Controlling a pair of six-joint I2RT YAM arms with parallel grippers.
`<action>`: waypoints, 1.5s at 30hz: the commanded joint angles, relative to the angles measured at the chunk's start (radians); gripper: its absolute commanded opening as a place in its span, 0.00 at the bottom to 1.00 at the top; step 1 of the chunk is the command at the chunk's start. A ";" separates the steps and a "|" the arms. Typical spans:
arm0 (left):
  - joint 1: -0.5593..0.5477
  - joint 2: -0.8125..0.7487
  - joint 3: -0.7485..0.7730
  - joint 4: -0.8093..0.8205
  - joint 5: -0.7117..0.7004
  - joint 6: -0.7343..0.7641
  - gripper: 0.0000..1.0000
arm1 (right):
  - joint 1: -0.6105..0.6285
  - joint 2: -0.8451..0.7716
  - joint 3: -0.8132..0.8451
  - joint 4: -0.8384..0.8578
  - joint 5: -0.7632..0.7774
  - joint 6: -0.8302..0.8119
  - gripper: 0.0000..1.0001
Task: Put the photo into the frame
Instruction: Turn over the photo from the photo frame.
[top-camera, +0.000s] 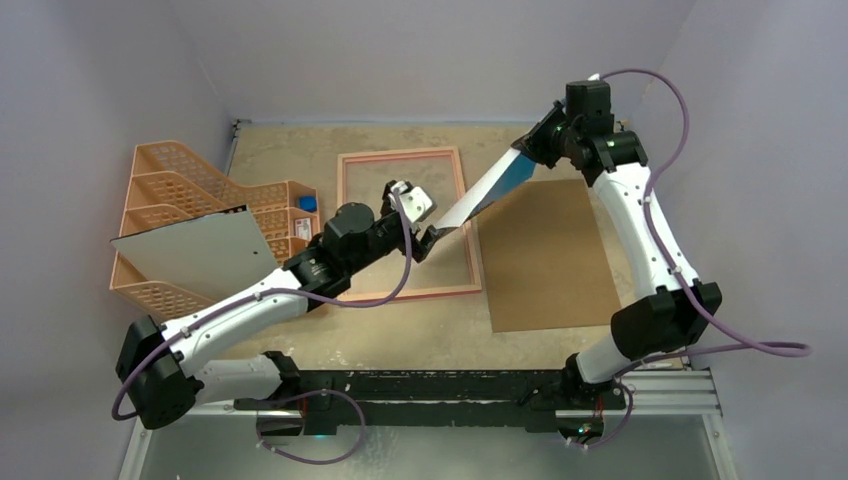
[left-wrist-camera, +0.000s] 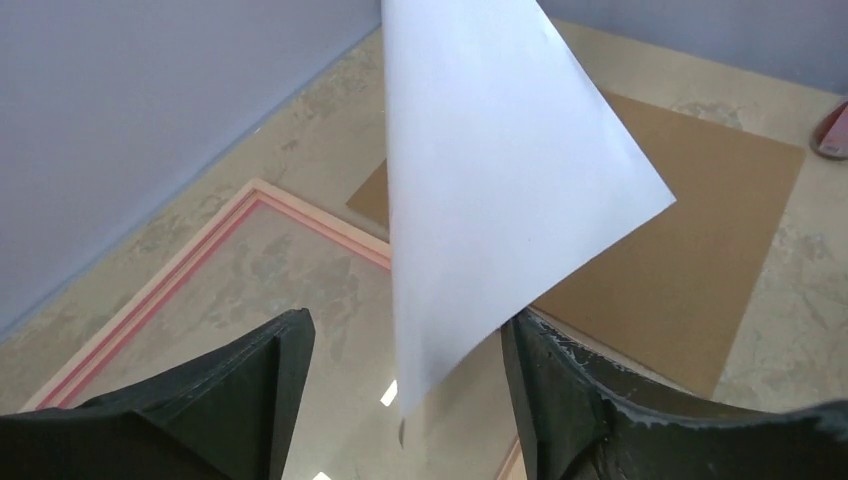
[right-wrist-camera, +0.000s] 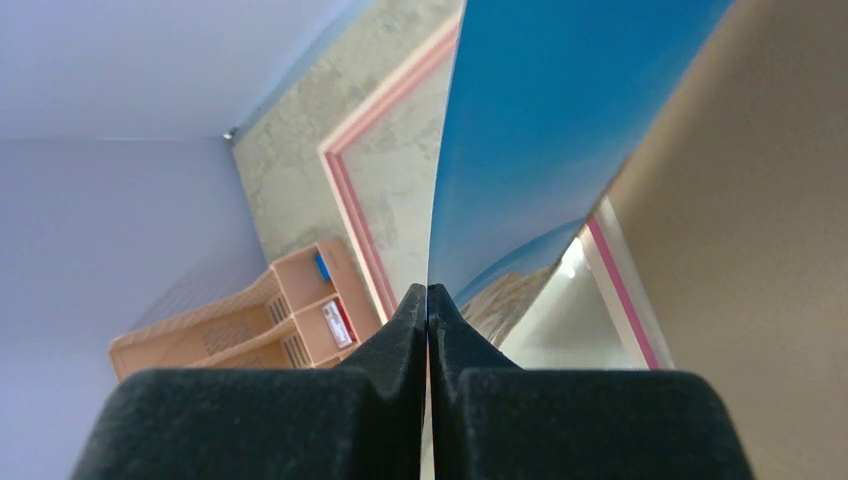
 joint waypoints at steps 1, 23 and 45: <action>-0.003 -0.052 0.071 -0.085 0.027 -0.132 0.74 | -0.010 0.030 0.160 0.009 0.016 -0.060 0.00; 0.101 -0.139 0.173 -0.252 -0.823 -0.462 0.99 | 0.141 0.298 0.478 0.285 -0.499 -0.223 0.00; 0.294 0.301 0.444 -0.479 -0.628 -0.695 0.99 | 0.016 0.520 0.034 0.345 -0.544 -0.280 0.00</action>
